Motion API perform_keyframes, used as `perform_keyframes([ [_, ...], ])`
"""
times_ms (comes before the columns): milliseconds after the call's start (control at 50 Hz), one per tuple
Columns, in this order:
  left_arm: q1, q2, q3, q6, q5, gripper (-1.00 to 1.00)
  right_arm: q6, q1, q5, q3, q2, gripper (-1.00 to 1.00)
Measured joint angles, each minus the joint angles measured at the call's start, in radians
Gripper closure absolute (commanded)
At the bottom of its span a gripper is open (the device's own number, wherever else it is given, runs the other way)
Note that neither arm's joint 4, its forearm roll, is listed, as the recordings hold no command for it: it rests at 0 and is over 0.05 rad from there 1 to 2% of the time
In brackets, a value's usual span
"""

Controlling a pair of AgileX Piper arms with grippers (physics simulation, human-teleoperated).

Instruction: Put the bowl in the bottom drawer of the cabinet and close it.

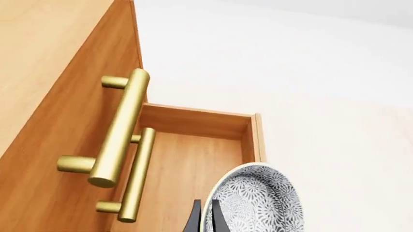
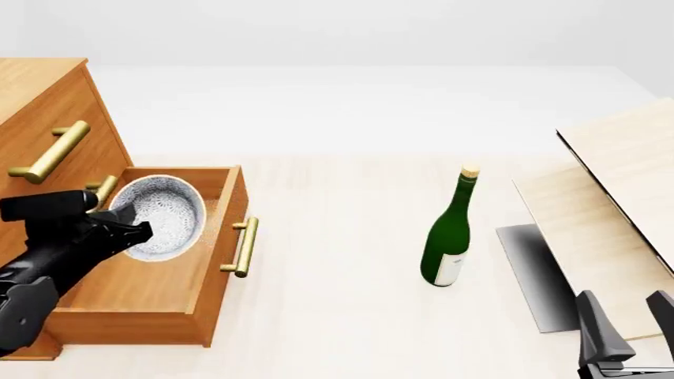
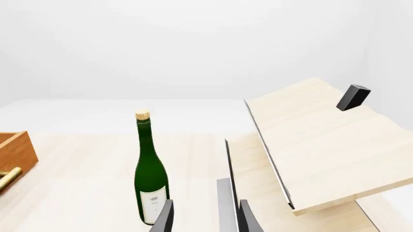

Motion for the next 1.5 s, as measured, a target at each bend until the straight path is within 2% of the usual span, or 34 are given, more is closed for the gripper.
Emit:
perform_keyframes([
  [380, 0.05, 0.086, 0.0, 0.016, -0.066, 1.0, 0.0, 0.0, 0.0, 0.0, 0.0, -1.0],
  [1500, 0.115, 0.305, 0.036, 0.042, -0.227, 1.0, 0.0, 0.0, 0.0, 0.0, 0.0, -1.0],
])
